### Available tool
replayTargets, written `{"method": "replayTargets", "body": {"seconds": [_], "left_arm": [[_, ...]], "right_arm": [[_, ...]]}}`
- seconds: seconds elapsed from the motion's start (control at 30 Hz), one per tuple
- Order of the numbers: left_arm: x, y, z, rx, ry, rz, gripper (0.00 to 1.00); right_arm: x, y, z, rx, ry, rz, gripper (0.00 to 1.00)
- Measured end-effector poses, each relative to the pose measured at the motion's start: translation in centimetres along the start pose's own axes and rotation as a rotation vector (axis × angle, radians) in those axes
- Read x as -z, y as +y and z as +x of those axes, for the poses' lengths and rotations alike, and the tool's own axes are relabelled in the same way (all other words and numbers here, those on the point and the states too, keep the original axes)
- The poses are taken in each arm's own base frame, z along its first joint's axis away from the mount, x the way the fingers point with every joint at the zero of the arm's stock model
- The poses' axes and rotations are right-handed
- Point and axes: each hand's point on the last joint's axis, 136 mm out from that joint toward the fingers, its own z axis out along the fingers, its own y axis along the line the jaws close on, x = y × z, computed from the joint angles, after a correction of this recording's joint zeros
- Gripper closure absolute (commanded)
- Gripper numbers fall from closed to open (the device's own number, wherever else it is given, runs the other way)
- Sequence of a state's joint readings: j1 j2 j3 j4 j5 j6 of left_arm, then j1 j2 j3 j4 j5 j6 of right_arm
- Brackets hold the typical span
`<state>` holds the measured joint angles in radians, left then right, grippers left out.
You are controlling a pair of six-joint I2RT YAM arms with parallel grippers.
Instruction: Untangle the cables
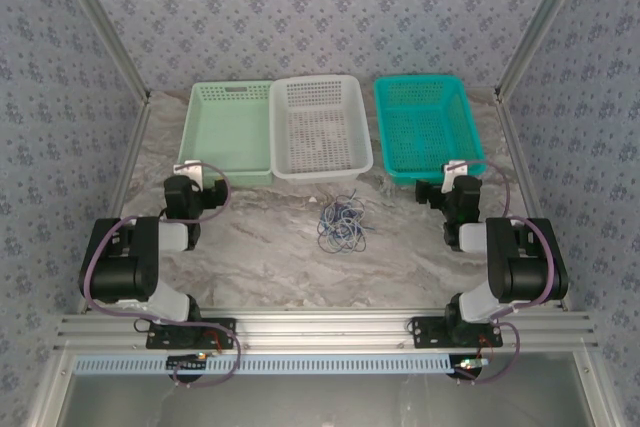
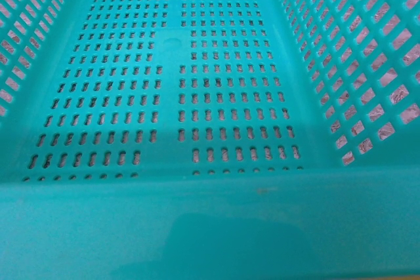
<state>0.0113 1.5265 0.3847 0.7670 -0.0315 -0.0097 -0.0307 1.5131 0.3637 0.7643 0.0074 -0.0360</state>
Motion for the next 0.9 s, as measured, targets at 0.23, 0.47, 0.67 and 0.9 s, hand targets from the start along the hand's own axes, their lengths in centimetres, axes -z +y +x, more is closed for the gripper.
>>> {"method": "replayTargets", "body": {"seconds": [0.23,0.47,0.67,0.9], "left_arm": [[-0.1,0.1,-0.1,0.001,0.013,-0.001,0.01],[2.0,-1.0,-5.8,0.018,-0.034,-0.016,0.04],[5.4,-3.8,-7.5,0.021,-0.047,0.037,0.05],[7.8,-4.6,-8.7,0.053,-0.048,0.074,0.01]], "right_arm": [[0.0,0.1,-0.1,-0.006,-0.002,-0.019,0.0],[1.0,1.3,-5.0,-0.007,0.022,-0.074,0.03],[4.4,3.6,-8.2,-0.029,-0.006,-0.169,0.06],[7.2,5.9,-7.1,-0.086,0.089,-0.235,0.09]]}}
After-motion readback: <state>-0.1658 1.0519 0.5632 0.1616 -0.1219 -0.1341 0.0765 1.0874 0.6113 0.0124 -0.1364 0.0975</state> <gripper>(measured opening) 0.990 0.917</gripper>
